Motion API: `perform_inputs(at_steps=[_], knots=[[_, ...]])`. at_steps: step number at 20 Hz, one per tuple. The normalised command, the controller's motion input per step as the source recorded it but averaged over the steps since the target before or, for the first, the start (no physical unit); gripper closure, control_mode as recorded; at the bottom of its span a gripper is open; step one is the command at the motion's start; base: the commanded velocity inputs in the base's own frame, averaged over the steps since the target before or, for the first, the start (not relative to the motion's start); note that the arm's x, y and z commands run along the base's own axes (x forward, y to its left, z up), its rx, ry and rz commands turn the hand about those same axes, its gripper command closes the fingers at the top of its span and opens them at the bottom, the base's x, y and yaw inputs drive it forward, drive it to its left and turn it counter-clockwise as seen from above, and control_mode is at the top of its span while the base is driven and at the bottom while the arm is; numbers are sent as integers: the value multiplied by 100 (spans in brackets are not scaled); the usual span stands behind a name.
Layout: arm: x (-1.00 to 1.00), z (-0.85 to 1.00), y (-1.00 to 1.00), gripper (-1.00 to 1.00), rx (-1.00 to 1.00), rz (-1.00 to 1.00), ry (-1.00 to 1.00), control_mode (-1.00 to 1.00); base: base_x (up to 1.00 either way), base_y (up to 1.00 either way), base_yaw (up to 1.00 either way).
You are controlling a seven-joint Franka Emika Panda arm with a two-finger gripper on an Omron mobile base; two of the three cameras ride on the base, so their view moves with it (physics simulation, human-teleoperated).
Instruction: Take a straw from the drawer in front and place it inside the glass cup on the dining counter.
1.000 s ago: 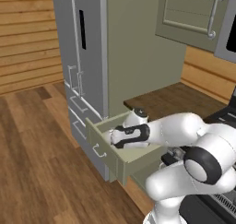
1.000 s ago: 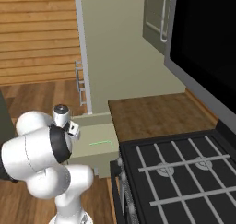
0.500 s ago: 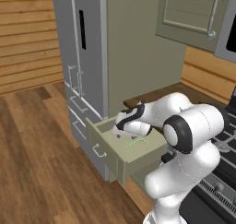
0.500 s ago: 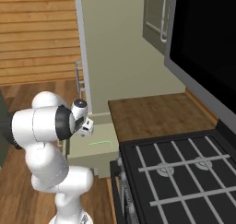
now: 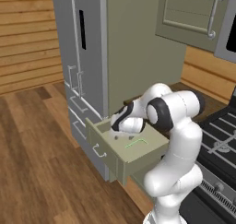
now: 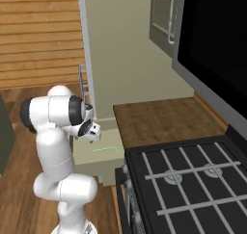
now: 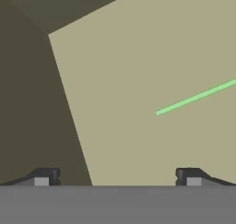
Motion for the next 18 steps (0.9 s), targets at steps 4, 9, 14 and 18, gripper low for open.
perform_inputs(at_steps=[4,9,14,18], knots=[[19,-66,0,-100,0,3,4,-100,0,0,0],[9,-60,1,-100,0,4,5,-100,0,0,0],[0,-50,17,-100,0,6,8,-100,0,0,0],[0,-22,52,-100,2,7,9,-100,0,0,0]])
